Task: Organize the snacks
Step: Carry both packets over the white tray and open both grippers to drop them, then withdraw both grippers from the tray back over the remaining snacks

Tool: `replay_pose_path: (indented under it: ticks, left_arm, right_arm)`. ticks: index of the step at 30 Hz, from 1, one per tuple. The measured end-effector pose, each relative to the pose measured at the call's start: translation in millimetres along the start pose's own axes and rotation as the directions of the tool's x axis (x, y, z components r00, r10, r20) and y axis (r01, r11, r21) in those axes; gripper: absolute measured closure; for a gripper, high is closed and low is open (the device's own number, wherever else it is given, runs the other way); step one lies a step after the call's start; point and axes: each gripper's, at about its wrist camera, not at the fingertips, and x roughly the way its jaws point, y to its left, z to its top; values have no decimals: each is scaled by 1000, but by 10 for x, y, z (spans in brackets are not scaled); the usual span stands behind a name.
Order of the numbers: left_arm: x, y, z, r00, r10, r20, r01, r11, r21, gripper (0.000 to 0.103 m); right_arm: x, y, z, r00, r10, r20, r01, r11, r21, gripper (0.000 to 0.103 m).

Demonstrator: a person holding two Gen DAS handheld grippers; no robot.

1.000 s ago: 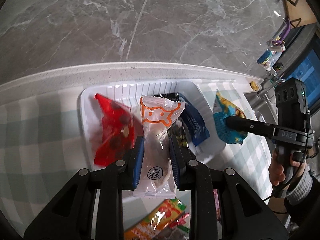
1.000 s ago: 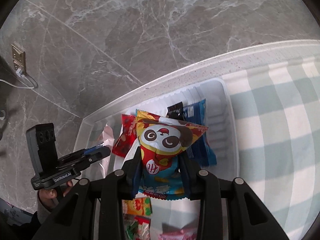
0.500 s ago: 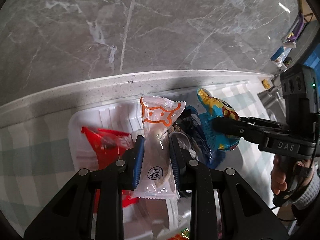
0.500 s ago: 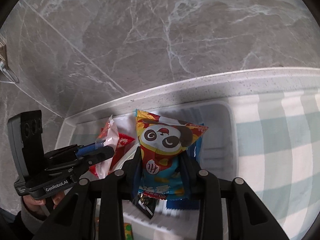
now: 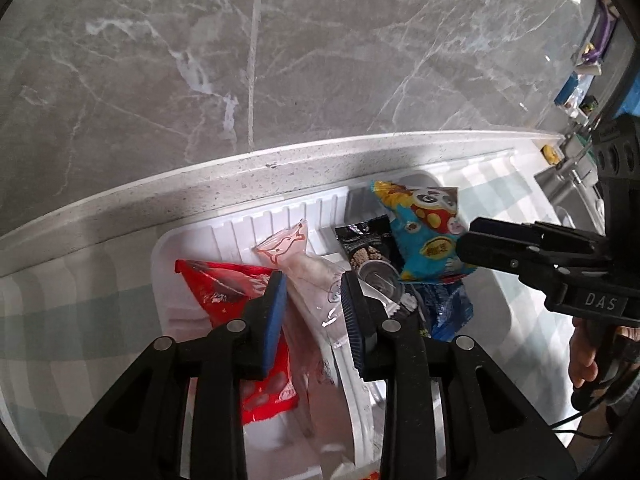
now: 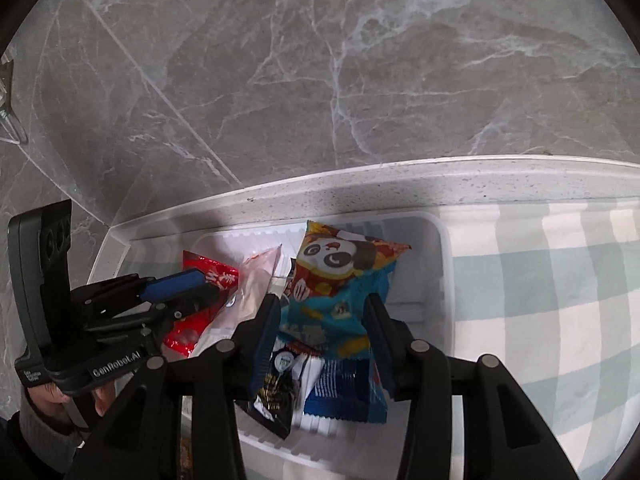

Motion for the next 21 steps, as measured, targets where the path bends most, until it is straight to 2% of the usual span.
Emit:
replay_pose_path:
  ticks: [4,7,21]
  left_arm:
    - [-210,-29,-89,1000,2,29,-2,1000,2,71]
    - [-399,-47,-203,999,-4,52,4,1000,-2,62]
    - [-1042,-127,-928,997,-26,68,28,999,-19,62]
  right_arm:
    - [-169,-34,-76,1000,7,17,-7,1000,13,52]
    - [-335,-48,-158,999,7,31,-7,1000,15,51]
    - [-908,76,-696,998,-4,58,5,1000,-5,50]
